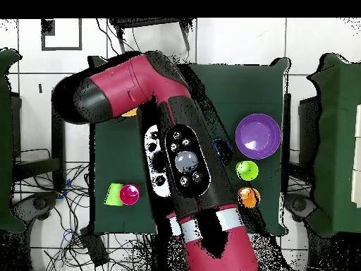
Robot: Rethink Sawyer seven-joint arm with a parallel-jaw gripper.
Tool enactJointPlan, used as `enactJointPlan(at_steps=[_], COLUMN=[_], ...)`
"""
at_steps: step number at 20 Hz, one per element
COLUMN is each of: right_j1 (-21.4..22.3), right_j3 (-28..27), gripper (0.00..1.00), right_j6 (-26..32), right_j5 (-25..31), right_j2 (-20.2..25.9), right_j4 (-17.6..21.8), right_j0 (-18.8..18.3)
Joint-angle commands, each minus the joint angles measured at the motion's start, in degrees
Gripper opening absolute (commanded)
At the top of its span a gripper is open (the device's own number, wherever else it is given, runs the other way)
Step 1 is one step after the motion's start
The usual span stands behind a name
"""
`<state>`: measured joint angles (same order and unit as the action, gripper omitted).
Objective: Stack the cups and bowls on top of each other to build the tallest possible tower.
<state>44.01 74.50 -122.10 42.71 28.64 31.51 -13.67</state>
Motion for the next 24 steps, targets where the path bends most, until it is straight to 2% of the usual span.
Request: enactJointPlan(at_steps=[1, 7, 12, 15, 19, 22, 24], right_j1=[-8.1, -10.9, -13.0, -12.6, -13.5, -15.4, -18.0], right_j3=[-4.5, -4.9, -5.5, -4.6, -4.2, -6.5, -8.7], gripper=[1.00, 1.00, 1.00, 1.00, 1.00, 1.00, 1.00], right_j6=[2.1, 1.2, 4.1, 4.6, 1.0, -1.7, -1.0], right_j5=[-6.0, -11.3, -8.7, -9.6, -13.1, -15.7, -15.4], right_j2=[-4.2, -5.1, -3.2, -3.6, -5.3, -7.5, -7.7], right_j4=[8.6, 10.5, 7.7, 7.9, 8.9, 10.3, 10.2], right_j0=[0.4, 1.1, 0.3, 0.5, 1.3, 2.3, 2.2])
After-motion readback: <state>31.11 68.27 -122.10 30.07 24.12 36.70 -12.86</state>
